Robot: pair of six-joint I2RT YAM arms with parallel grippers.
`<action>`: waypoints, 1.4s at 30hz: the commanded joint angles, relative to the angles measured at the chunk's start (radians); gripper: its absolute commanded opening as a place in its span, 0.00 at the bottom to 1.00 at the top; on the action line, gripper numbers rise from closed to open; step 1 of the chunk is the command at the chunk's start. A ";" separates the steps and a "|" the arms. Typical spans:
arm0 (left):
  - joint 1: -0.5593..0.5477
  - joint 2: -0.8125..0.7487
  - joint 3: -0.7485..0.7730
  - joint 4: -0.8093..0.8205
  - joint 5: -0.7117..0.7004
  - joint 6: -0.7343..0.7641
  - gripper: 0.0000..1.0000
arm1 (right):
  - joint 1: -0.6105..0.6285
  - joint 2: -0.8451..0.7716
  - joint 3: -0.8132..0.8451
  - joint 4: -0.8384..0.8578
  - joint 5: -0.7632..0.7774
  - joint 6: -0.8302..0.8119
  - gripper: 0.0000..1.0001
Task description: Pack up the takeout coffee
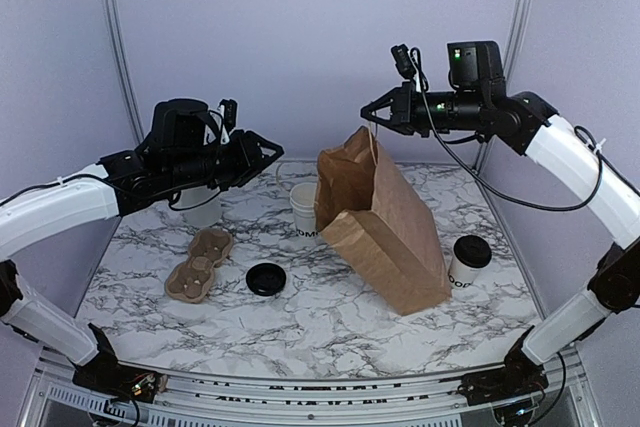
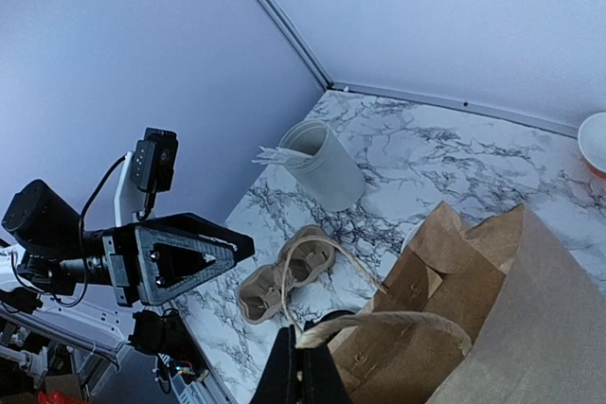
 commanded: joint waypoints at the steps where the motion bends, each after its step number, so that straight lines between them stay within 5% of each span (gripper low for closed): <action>1: 0.004 -0.104 0.015 -0.070 -0.071 0.079 0.41 | 0.014 0.005 0.017 0.064 -0.015 0.013 0.00; 9: 0.043 -0.250 -0.066 -0.296 -0.231 0.071 0.59 | 0.015 0.013 0.014 0.068 -0.010 0.007 0.00; 21: 0.064 -0.388 -0.385 -0.388 -0.382 -0.410 0.62 | 0.021 0.028 -0.015 0.116 -0.039 -0.007 0.00; 29: 0.084 -0.266 -0.427 -0.498 -0.443 -0.704 0.62 | 0.022 0.019 -0.043 0.136 -0.043 -0.013 0.00; 42: 0.197 -0.035 -0.367 -0.517 -0.365 -0.770 0.61 | 0.025 0.014 -0.059 0.148 -0.049 -0.014 0.00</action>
